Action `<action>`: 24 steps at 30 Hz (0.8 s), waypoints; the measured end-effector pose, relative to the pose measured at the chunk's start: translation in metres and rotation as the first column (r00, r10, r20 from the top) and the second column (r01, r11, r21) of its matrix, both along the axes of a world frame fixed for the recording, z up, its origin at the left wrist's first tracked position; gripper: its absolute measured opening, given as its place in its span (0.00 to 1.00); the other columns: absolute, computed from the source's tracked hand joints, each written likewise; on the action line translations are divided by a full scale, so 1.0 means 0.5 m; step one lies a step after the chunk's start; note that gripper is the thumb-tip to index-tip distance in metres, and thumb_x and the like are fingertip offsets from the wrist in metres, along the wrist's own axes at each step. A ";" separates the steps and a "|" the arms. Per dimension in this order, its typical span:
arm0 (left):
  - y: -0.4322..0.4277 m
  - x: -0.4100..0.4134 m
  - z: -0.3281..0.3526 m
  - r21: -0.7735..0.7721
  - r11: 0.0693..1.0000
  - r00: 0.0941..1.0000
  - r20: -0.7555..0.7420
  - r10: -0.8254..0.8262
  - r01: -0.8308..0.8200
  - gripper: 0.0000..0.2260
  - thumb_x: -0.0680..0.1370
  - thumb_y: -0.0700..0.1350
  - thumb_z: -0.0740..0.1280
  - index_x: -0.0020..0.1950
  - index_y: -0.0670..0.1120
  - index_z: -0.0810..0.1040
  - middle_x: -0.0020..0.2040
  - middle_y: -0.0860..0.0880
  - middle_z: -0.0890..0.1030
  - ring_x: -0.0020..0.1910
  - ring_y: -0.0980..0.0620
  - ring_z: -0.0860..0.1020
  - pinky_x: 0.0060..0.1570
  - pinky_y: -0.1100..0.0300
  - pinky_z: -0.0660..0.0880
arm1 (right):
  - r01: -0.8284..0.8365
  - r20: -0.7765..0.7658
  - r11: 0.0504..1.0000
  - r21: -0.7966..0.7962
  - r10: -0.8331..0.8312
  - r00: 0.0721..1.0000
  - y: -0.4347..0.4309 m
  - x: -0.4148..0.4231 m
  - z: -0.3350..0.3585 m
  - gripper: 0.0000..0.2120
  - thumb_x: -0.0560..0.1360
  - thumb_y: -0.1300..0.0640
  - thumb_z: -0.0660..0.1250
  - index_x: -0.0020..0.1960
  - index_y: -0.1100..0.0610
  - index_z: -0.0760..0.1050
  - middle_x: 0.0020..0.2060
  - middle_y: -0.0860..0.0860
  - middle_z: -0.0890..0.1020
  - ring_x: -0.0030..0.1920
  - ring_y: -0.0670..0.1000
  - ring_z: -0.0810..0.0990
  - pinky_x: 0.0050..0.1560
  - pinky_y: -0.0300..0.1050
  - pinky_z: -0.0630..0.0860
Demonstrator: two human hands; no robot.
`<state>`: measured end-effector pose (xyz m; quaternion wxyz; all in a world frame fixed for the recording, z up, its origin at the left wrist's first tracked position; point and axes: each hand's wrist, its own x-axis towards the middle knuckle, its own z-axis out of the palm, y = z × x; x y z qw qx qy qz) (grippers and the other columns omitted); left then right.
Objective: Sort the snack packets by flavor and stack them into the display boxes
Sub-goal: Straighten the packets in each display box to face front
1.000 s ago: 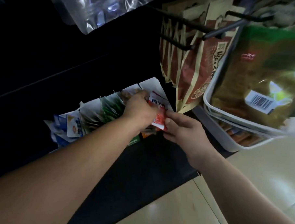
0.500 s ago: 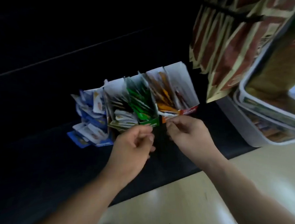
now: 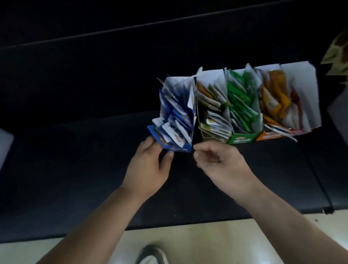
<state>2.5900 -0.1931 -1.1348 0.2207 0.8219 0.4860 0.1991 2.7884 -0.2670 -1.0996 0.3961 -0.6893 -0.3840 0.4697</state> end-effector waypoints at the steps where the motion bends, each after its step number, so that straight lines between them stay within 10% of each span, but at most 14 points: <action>1: 0.007 0.001 0.000 0.059 0.998 1.000 0.005 -0.001 0.001 0.15 0.83 0.50 0.65 0.67 0.47 0.79 0.62 0.50 0.77 0.59 0.48 0.78 0.54 0.49 0.80 | 0.014 0.010 1.000 0.009 -0.014 1.000 0.004 -0.004 -0.003 0.06 0.80 0.55 0.71 0.55 0.46 0.84 0.44 0.43 0.87 0.46 0.39 0.84 0.50 0.34 0.79; 12: 0.005 0.029 0.004 0.097 0.991 0.994 0.036 -0.098 0.095 0.13 0.87 0.52 0.58 0.54 0.48 0.80 0.49 0.53 0.81 0.47 0.53 0.78 0.47 0.50 0.78 | 0.006 0.021 0.991 0.134 -0.008 1.000 0.018 -0.020 -0.021 0.11 0.78 0.60 0.74 0.57 0.48 0.82 0.49 0.42 0.86 0.51 0.38 0.84 0.56 0.35 0.80; 19: -0.100 -0.039 0.003 0.053 0.997 0.977 0.207 0.047 -0.060 0.13 0.77 0.56 0.73 0.45 0.50 0.74 0.39 0.60 0.74 0.38 0.60 0.74 0.36 0.63 0.73 | -0.170 0.312 0.923 0.345 0.058 0.948 -0.008 -0.025 -0.044 0.05 0.71 0.61 0.80 0.44 0.54 0.86 0.47 0.47 0.83 0.49 0.46 0.83 0.50 0.43 0.81; 24: -0.057 -0.049 -0.006 0.103 0.986 0.958 0.270 0.098 -0.130 0.21 0.66 0.54 0.84 0.45 0.44 0.77 0.60 0.48 0.74 0.60 0.48 0.77 0.54 0.54 0.78 | -0.123 0.214 0.939 0.320 0.055 0.975 0.022 -0.059 -0.027 0.10 0.69 0.55 0.80 0.44 0.50 0.79 0.67 0.47 0.78 0.65 0.43 0.79 0.61 0.50 0.81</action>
